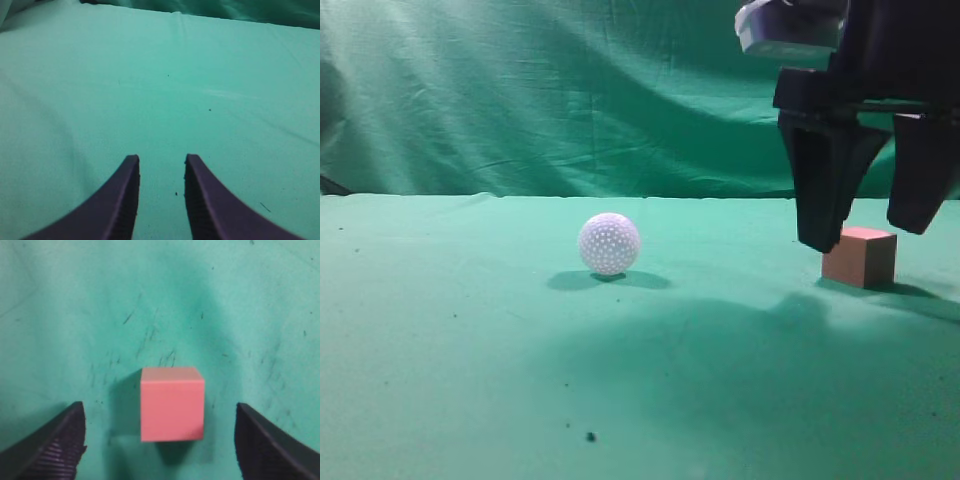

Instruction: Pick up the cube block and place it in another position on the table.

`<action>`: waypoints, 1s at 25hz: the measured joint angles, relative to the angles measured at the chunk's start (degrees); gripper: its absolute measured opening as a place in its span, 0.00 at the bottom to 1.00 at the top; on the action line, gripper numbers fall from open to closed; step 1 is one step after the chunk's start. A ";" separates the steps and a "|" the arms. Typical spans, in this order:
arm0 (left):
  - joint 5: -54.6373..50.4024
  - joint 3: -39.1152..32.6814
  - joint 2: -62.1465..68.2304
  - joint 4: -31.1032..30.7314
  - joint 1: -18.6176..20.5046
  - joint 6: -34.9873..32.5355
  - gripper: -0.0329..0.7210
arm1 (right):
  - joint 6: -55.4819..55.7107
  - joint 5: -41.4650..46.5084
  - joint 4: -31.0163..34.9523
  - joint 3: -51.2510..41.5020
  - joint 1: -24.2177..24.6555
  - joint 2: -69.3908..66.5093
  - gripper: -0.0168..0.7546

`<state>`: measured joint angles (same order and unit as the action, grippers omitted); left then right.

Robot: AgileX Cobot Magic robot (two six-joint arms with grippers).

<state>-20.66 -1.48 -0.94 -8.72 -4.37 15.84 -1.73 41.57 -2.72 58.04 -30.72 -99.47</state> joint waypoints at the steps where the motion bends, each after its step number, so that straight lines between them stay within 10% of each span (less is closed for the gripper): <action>1: 0.00 0.00 0.00 0.00 0.00 0.00 0.39 | 0.39 -0.47 -0.39 0.09 0.00 -0.57 0.67; 7: 0.00 0.00 0.00 0.00 0.00 0.00 0.39 | 1.02 -0.54 -0.74 0.90 0.00 -2.70 0.30; 25: 0.00 0.00 0.00 0.00 0.00 0.00 0.39 | 6.23 8.39 -0.74 29.52 16.33 -16.23 0.31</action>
<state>-20.66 -1.48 -0.94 -8.72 -4.37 15.84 4.49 49.96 -3.46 87.57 -14.39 -115.70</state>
